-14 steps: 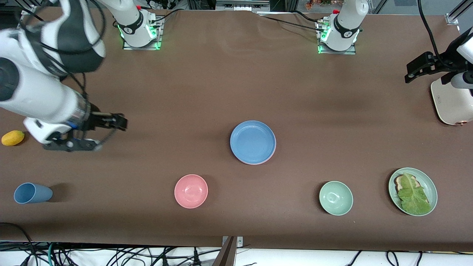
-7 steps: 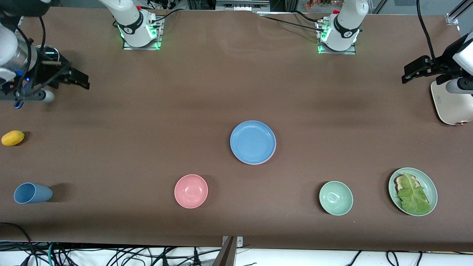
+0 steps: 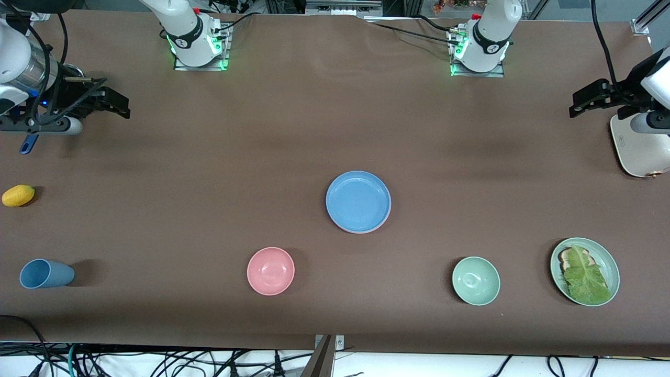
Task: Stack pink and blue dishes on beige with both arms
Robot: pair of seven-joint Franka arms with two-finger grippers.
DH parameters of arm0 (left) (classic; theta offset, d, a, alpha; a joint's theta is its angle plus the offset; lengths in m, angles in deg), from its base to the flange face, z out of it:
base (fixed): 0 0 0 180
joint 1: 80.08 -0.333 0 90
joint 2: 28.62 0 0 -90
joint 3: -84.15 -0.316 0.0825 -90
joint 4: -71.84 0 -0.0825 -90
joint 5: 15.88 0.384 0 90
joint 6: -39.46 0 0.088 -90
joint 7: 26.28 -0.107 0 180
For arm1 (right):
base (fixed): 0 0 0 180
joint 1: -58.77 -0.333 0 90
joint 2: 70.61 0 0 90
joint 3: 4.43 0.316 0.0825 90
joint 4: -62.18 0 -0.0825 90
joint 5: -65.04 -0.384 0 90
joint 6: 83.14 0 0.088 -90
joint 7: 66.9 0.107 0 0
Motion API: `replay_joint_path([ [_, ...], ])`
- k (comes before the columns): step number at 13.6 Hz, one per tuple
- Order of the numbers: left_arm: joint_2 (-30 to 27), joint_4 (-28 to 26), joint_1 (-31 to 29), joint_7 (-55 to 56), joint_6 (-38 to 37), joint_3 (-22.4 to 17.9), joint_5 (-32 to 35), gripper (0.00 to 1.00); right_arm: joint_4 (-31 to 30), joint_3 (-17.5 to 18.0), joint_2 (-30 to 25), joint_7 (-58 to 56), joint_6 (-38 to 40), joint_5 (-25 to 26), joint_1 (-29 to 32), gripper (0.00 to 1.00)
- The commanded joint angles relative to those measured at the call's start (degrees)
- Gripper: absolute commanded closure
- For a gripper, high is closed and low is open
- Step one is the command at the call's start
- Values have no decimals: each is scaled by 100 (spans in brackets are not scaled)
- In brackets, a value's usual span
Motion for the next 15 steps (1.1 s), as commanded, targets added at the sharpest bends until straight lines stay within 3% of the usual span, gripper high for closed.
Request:
replay_joint_path([
  [1, 13, 5, -57, -107, -19, -14, -103, 0, 244, 57, 149, -1, 0, 51, -41, 0],
  [7, 57, 5, -66, -107, -19, -22, -94, 0, 578, 57, 176, -53, 166, 139, -6, 0],
  [15, 57, 5, -75, -107, -19, -31, -95, 0, 569, 66, 185, 17, 184, 78, -59, 0],
])
